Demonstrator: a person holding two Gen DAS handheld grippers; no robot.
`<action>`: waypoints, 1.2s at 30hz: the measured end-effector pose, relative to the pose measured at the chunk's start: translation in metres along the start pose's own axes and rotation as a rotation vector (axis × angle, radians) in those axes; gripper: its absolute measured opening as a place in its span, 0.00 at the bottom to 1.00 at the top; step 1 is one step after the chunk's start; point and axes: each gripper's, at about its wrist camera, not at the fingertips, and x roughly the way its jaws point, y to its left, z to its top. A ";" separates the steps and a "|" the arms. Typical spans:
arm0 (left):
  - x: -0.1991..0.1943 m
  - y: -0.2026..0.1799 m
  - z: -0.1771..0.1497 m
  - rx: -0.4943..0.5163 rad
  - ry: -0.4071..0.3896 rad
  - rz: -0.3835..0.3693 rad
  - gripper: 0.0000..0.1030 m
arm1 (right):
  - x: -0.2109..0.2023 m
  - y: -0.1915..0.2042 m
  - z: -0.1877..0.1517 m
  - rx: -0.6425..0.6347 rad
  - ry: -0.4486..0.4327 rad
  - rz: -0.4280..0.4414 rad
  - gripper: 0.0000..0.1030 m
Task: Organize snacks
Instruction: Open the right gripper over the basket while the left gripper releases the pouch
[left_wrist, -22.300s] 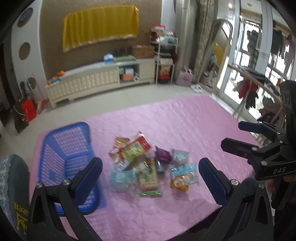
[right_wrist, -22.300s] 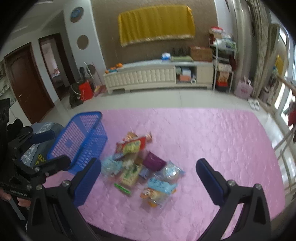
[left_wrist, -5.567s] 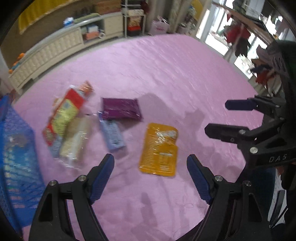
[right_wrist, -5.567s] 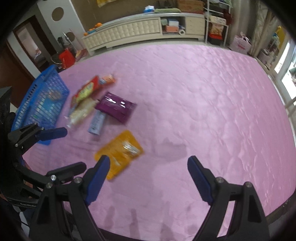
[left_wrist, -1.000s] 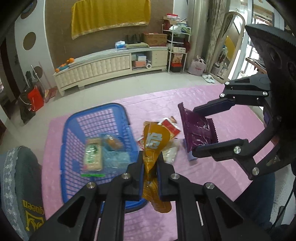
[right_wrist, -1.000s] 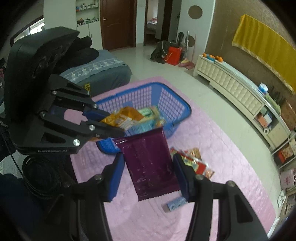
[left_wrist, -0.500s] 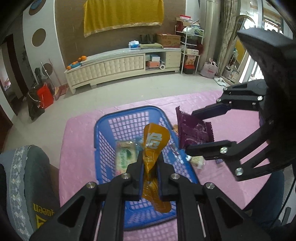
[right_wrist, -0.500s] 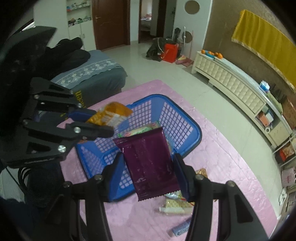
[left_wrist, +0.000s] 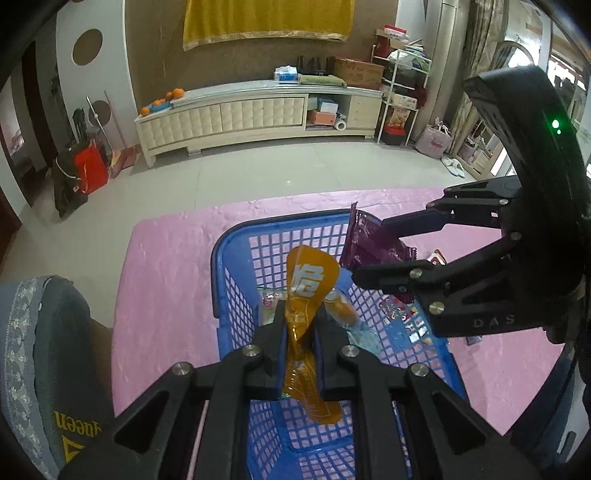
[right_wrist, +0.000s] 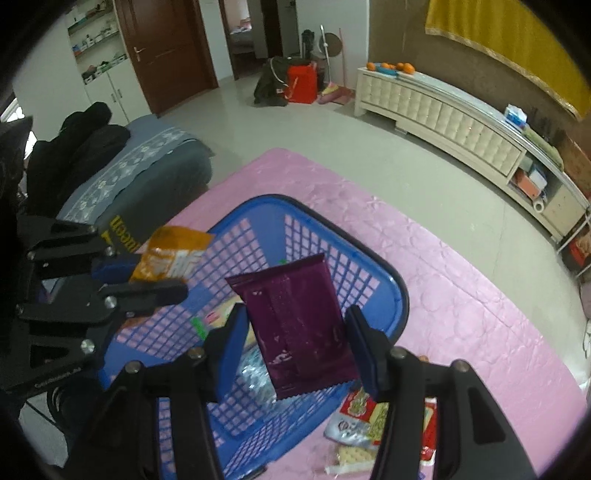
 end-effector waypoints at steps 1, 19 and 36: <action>0.001 0.001 0.000 -0.005 0.001 -0.002 0.10 | 0.004 0.000 0.001 0.003 0.009 -0.017 0.57; -0.016 -0.020 -0.010 0.009 0.009 -0.012 0.10 | -0.026 0.002 -0.020 0.070 -0.011 -0.134 0.86; 0.002 -0.069 -0.046 0.027 0.076 -0.097 0.11 | -0.041 0.001 -0.083 0.207 0.055 -0.195 0.86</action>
